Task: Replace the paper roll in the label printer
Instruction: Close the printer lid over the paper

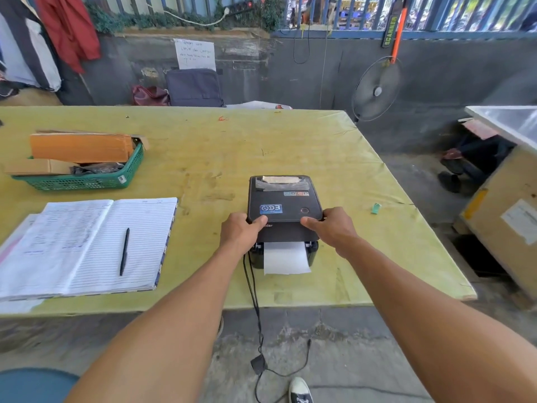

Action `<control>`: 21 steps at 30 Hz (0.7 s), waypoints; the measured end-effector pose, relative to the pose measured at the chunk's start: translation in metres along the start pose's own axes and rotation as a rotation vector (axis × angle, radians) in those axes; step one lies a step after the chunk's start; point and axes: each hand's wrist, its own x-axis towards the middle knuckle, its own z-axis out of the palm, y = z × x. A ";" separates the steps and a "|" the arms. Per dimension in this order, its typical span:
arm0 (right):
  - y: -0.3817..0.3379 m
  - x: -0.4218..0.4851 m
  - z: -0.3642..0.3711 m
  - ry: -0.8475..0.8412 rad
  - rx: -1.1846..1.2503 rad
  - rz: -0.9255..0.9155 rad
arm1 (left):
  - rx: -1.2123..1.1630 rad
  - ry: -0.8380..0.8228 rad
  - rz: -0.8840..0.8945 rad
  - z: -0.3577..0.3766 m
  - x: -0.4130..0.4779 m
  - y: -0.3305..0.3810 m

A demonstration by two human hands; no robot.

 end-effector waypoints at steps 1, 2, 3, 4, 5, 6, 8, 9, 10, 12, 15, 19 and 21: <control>0.003 -0.001 0.002 -0.003 -0.010 0.001 | -0.001 -0.013 -0.003 0.000 0.000 -0.003; 0.005 -0.003 0.003 -0.007 -0.027 0.004 | -0.004 -0.020 -0.006 0.001 -0.001 -0.006; 0.008 -0.005 0.005 -0.011 -0.050 0.008 | 0.003 -0.025 -0.008 0.002 -0.001 -0.007; 0.010 -0.006 0.006 -0.011 -0.072 0.011 | 0.018 -0.025 -0.011 0.003 -0.002 -0.008; 0.012 -0.006 0.007 -0.008 -0.087 0.009 | 0.038 -0.025 -0.015 0.004 -0.003 -0.009; 0.014 -0.005 0.008 -0.006 -0.097 0.008 | 0.057 -0.023 -0.015 0.004 -0.003 -0.009; 0.014 -0.004 0.008 -0.002 -0.130 0.004 | 0.078 -0.017 -0.014 0.002 -0.003 -0.009; 0.015 -0.003 0.008 -0.006 -0.158 0.000 | 0.079 -0.022 -0.015 0.001 -0.002 -0.009; 0.016 -0.003 0.008 -0.014 -0.192 -0.007 | 0.084 -0.028 -0.014 0.000 -0.001 -0.011; 0.019 -0.003 0.010 -0.031 -0.253 -0.021 | 0.098 -0.035 -0.013 0.002 -0.001 -0.016; 0.026 -0.003 0.015 -0.028 -0.266 -0.023 | 0.053 -0.020 -0.025 0.008 0.000 -0.028; 0.025 0.000 0.016 -0.029 -0.287 -0.002 | 0.049 -0.031 -0.061 0.008 0.007 -0.027; 0.024 0.002 0.015 -0.041 -0.288 0.007 | 0.086 -0.041 -0.092 0.006 0.011 -0.023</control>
